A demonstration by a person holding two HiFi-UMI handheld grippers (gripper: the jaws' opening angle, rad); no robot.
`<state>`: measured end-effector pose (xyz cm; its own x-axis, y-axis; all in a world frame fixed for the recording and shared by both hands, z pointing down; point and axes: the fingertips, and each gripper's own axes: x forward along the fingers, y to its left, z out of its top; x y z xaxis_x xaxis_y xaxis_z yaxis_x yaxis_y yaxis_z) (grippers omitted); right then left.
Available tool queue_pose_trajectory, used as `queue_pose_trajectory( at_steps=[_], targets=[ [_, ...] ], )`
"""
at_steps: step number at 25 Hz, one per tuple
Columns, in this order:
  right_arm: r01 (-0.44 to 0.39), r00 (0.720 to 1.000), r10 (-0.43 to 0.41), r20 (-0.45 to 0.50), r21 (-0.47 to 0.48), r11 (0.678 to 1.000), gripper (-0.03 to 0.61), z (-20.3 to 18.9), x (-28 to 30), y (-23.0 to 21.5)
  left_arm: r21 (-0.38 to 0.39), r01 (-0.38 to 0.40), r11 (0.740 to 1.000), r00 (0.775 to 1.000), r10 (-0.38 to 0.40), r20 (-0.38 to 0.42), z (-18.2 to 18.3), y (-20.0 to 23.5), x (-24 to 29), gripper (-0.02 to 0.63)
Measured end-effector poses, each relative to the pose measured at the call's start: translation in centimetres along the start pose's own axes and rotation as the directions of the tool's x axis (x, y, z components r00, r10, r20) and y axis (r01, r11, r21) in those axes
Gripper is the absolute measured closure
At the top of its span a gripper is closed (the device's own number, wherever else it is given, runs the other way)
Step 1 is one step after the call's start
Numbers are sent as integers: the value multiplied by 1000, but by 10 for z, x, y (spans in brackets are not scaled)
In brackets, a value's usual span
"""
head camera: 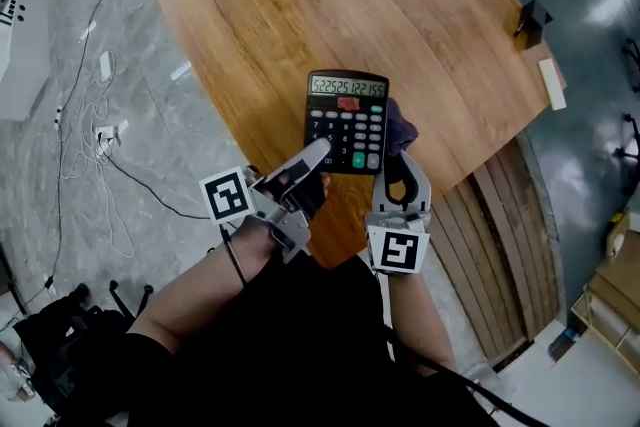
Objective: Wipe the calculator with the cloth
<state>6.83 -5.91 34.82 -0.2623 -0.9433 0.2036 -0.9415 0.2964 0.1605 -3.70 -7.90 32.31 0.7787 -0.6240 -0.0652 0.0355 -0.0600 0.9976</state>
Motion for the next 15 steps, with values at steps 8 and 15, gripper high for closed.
queue_pose_trajectory(
  at_steps=[8, 15],
  targets=[
    [-36, 998, 39, 57, -46, 998, 505, 2, 30, 20, -41, -8, 999, 999, 6, -33, 0, 5, 2, 545],
    [-180, 977, 184, 111, -44, 983, 505, 12, 41, 83, -26, -7, 1000, 997, 5, -76, -1, 9, 4, 545]
  ],
)
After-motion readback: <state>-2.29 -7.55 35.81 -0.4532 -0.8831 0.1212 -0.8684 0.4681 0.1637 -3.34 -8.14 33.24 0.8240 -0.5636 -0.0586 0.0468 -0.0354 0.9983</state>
